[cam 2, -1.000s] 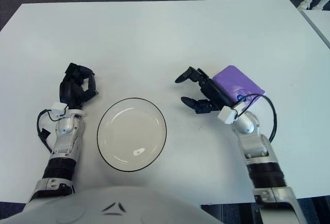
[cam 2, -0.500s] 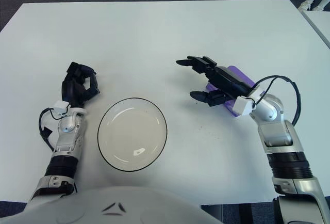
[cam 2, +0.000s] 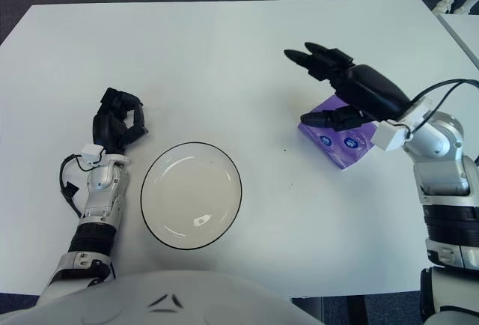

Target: Put the tissue paper into the plate.

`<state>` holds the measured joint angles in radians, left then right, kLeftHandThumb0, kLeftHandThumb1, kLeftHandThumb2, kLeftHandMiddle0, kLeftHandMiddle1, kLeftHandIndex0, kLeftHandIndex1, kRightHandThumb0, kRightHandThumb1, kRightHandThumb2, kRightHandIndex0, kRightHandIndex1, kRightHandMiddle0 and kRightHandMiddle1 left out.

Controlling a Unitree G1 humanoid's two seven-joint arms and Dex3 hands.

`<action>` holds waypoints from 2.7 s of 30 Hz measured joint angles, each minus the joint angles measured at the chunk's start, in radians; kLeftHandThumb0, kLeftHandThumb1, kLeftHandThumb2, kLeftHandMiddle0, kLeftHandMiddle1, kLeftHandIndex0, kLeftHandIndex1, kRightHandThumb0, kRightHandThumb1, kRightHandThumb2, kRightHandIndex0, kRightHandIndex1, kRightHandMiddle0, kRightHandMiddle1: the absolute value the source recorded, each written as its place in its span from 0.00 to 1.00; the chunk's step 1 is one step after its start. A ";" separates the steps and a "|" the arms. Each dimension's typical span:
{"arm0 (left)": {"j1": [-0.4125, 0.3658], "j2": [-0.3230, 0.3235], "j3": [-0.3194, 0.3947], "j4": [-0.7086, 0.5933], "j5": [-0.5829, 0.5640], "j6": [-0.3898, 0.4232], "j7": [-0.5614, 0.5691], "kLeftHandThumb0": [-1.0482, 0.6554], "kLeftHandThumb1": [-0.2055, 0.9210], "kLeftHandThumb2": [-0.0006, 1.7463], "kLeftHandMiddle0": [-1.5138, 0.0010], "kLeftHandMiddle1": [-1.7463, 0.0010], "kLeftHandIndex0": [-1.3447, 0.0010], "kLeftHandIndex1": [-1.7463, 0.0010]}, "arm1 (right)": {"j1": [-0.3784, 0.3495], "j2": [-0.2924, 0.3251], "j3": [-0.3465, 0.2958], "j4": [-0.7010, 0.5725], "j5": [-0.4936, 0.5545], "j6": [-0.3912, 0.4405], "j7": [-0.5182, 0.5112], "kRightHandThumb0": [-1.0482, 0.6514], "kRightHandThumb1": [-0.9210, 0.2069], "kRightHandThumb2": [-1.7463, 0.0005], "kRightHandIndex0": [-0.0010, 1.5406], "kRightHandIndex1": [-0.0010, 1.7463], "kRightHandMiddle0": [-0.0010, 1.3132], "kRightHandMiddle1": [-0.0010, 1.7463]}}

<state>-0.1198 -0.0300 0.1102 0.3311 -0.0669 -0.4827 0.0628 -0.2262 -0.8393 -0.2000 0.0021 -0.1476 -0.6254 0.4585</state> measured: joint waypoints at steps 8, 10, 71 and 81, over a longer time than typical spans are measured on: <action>-0.006 -0.005 -0.005 0.003 0.002 -0.011 -0.001 0.38 0.69 0.58 0.51 0.00 0.69 0.00 | 0.089 0.015 -0.149 -0.062 -0.102 0.049 -0.118 0.00 0.14 0.82 0.00 0.00 0.00 0.00; -0.007 -0.006 -0.005 0.003 0.002 -0.013 -0.001 0.38 0.68 0.58 0.52 0.00 0.69 0.00 | 0.156 0.016 -0.219 -0.121 -0.102 0.098 -0.110 0.00 0.15 0.82 0.00 0.00 0.00 0.00; -0.034 -0.024 -0.004 0.032 0.023 -0.025 -0.001 0.37 0.64 0.61 0.53 0.00 0.66 0.00 | 0.458 0.355 -0.142 -0.486 -0.024 0.782 -0.079 0.01 0.38 0.70 0.00 0.00 0.00 0.00; -0.034 -0.025 -0.003 0.032 0.026 -0.022 -0.001 0.37 0.65 0.61 0.53 0.00 0.67 0.00 | 0.474 0.356 -0.130 -0.466 -0.018 0.749 -0.087 0.04 0.46 0.63 0.00 0.00 0.00 0.00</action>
<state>-0.1539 -0.0545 0.1072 0.3628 -0.0413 -0.5051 0.0619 0.2479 -0.4834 -0.3303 -0.4635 -0.1654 0.1233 0.3711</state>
